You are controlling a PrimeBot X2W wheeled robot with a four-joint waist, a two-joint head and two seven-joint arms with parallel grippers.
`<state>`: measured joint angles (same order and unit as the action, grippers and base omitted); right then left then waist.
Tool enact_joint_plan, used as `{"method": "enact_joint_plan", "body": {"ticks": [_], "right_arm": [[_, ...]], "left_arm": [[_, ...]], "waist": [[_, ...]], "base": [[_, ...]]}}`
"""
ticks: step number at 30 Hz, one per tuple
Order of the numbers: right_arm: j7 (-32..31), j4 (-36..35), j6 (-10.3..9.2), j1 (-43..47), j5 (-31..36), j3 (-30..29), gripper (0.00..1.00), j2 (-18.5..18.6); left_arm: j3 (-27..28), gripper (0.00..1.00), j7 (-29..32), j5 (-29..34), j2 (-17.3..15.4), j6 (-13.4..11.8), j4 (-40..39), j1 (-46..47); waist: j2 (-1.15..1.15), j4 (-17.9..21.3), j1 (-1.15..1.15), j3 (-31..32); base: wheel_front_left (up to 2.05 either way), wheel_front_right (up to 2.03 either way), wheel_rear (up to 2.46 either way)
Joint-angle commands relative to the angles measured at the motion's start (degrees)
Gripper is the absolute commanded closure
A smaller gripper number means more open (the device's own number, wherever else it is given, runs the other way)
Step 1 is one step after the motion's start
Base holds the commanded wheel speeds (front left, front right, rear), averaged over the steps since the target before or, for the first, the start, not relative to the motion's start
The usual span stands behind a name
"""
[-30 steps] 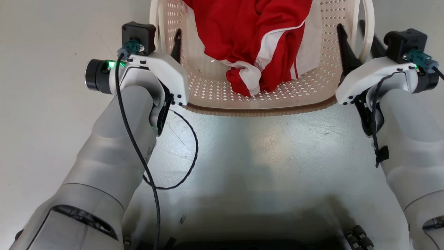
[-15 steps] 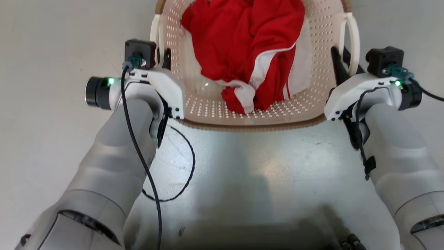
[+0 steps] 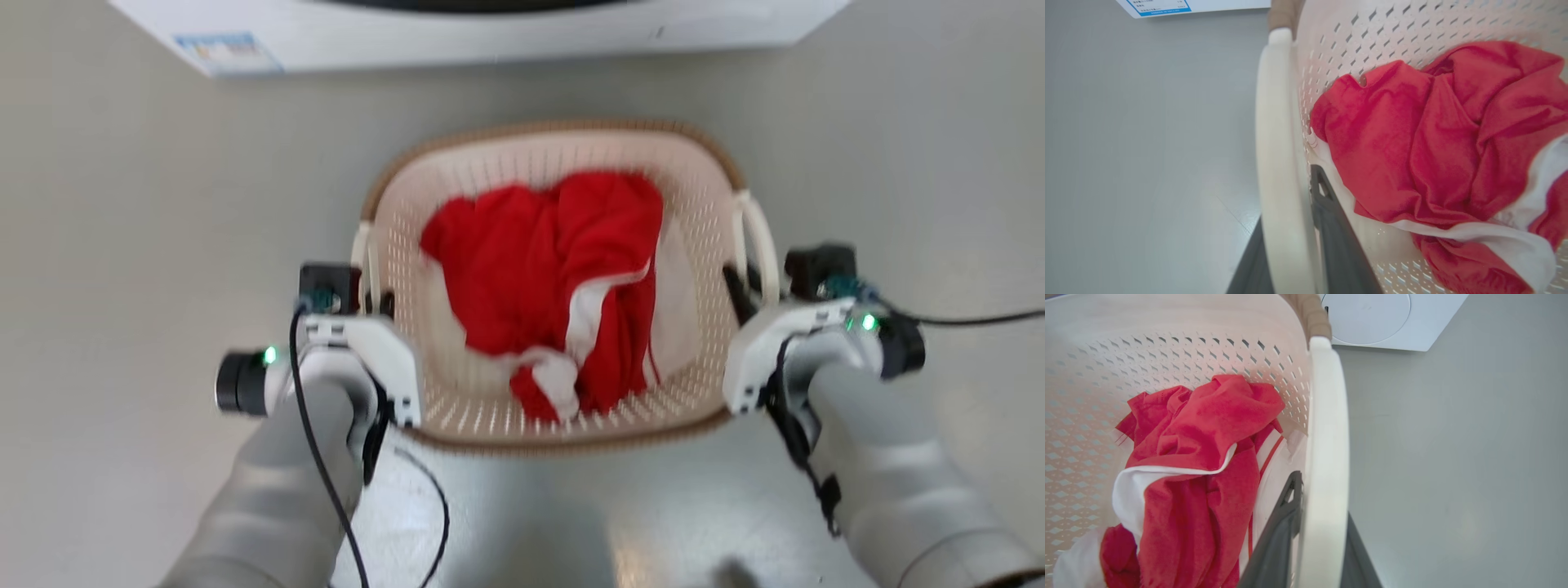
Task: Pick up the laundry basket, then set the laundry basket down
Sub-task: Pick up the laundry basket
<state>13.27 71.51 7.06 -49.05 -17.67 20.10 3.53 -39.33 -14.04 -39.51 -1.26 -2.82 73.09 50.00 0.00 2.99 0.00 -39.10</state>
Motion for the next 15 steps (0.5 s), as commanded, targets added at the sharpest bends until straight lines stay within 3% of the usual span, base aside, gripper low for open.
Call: {"method": "enact_joint_plan", "body": {"ticks": [1,15], "right_arm": [[-1.02,-0.42,0.43,4.43,-0.93,2.86,1.0,-0.62],[-8.26,-4.34,0.43,19.88,-11.0,17.42,1.0,-0.65]], "left_arm": [[0.37,1.0,-0.13,-0.18,-1.62,0.64,-0.15,-2.24],[-4.44,1.0,2.42,-4.15,-1.62,1.56,-1.26,-19.04]], "waist": [[0.0,1.37,0.0,6.67],[0.0,3.06,0.0,26.24]], "base": [[0.0,0.0,0.0],[0.0,0.0,0.0]]}}
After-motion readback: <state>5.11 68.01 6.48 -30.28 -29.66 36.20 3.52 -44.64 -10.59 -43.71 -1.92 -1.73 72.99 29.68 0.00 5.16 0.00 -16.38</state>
